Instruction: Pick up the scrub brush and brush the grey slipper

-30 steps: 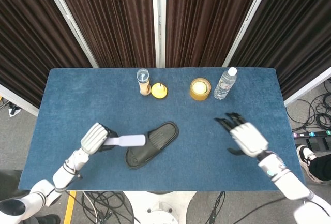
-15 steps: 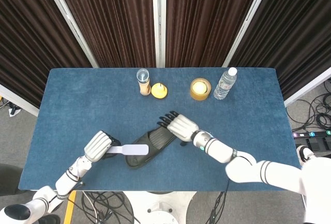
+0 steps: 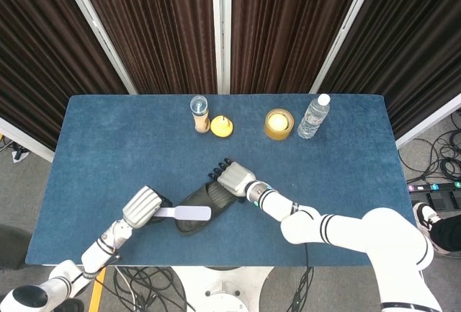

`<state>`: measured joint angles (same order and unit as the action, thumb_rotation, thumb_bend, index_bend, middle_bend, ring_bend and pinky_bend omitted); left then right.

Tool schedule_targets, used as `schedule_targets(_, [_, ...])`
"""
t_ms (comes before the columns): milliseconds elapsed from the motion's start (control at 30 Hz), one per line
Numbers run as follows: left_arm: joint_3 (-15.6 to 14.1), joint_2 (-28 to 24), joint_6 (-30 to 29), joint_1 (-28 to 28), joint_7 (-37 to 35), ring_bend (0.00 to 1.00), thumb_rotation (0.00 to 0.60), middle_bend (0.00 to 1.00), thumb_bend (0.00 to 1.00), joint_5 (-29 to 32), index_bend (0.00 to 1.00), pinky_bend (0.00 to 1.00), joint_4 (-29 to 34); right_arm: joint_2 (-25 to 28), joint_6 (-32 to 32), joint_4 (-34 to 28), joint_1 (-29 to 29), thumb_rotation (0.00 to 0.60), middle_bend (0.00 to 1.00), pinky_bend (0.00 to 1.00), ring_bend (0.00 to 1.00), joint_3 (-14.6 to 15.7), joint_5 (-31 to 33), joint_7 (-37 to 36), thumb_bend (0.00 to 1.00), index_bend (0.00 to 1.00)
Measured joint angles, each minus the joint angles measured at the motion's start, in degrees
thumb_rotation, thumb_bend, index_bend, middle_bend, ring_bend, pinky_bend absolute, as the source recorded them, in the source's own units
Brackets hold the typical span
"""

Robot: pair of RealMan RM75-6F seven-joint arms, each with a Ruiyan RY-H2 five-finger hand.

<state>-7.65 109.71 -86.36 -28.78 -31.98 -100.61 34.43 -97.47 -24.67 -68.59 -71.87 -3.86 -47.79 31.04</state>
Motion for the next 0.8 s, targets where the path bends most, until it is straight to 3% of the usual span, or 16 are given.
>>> schedule_targets(133, [-0.38,0.30,0.12,0.08,0.49,1.00,0.600,1.00,0.70,-0.32,1.00,1.00,-0.42,-0.90,-2.86,0.27,-0.67,0.600,0.30,0.09,0.09,1.05,0.96,0.56,0.24,0.26])
schedule_targets(200, [-0.62,0.60,0.25,0.14,1.15,1.00,0.600,1.00,0.70,-0.54,1.00,1.00,-0.97,-1.21,-4.45,0.27,-0.48,0.600,0.32,0.13,0.11,1.23,0.86,0.22,0.26,0.30])
schedule_targets(367, [-0.63,2.05,0.82,0.40,2.15,1.00,0.600,1.00,0.70,-0.41,1.00,1.00,-2.93,-1.35,-4.50,0.89,-0.35,0.600,0.33,0.16,0.11,1.61,0.69,-1.27,0.27,0.33])
schedule_targets(633, [3.35,4.89,4.24,-0.35,1.74,1.00,0.600,1.00,0.70,3.72,1.00,1.00,-6.16,-0.96,-4.39,0.61,-0.84,0.600,0.34,0.17,0.12,2.45,0.69,-1.88,0.27,0.34])
schedule_targets(800, [3.70,5.66,6.09,-1.80,1.43,1.00,0.600,1.00,0.70,4.03,1.00,1.00,-8.68,-0.53,-4.89,0.10,-1.00,0.600,0.35,0.18,0.13,2.59,0.99,-2.27,0.27,0.35])
